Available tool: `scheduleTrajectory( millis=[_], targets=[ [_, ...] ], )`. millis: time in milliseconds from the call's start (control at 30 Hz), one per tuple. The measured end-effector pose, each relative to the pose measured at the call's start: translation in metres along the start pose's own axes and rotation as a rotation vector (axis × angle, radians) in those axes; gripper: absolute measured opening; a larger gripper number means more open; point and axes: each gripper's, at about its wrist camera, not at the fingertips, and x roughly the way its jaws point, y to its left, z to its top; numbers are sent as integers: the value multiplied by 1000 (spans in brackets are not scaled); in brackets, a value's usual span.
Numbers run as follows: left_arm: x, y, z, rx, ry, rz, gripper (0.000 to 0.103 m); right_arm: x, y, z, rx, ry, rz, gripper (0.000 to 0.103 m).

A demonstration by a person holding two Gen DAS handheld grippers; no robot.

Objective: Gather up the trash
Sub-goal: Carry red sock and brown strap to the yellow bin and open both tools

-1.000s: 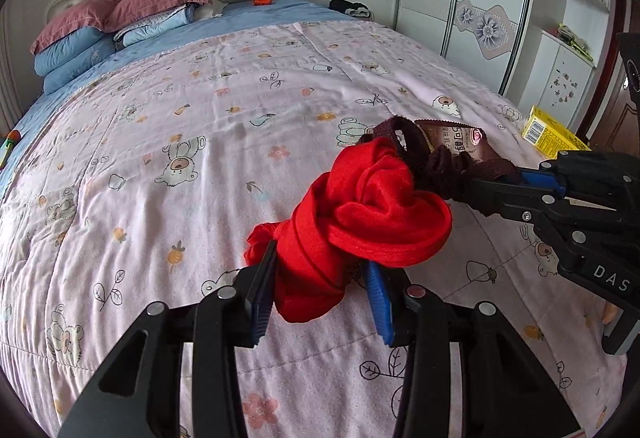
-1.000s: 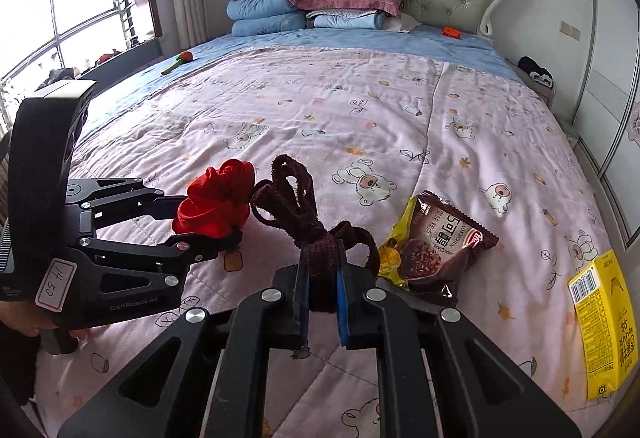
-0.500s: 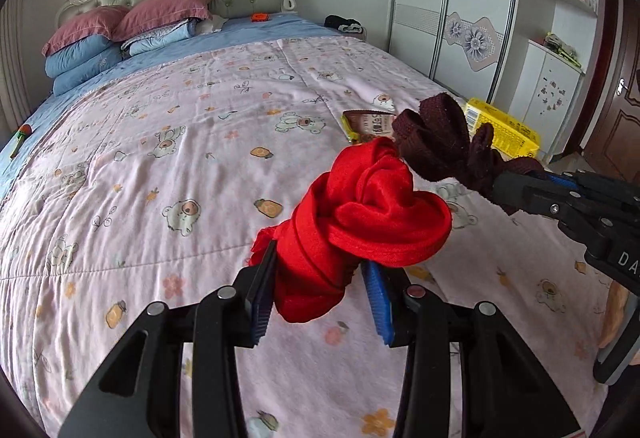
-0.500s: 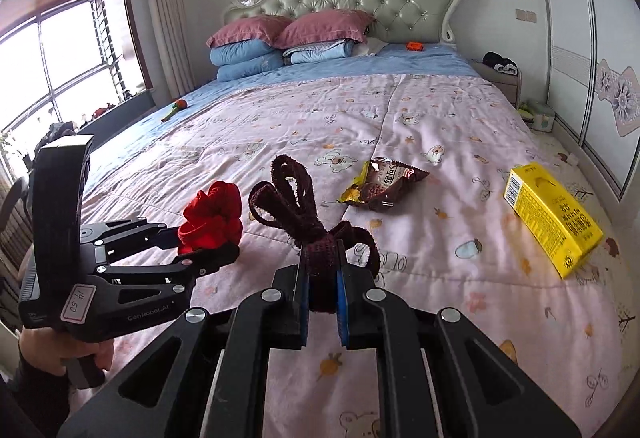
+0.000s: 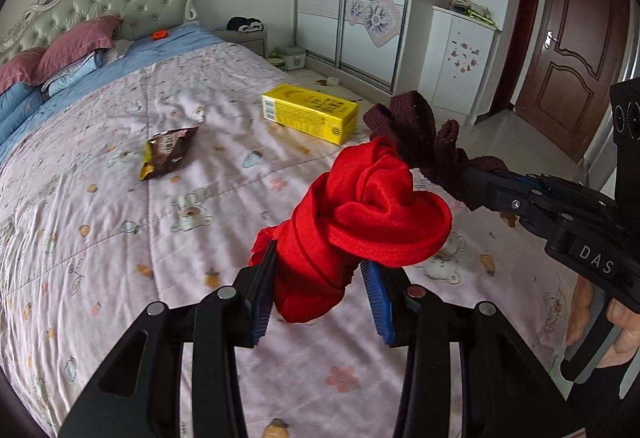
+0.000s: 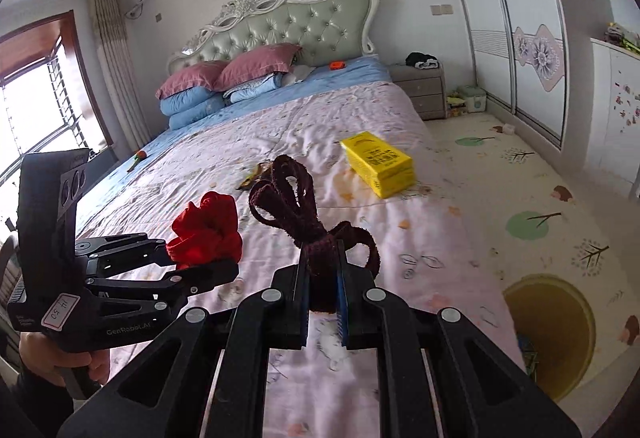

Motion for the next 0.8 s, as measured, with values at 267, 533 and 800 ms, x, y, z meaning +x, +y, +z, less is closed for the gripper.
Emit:
scheduleTrajectory(
  millis=[267,533,800],
  targets=[
    [49,-101,25,103,69,-161,41,-53,-98,-15,101,-27,-157,11],
    [114,-183,55,175,188,-309,41,-73,-186,-32,205,-2,-304,11],
    [197,-232,85,216,315,-308,41,-66,-260,-58,308,54,-406,11]
  ],
)
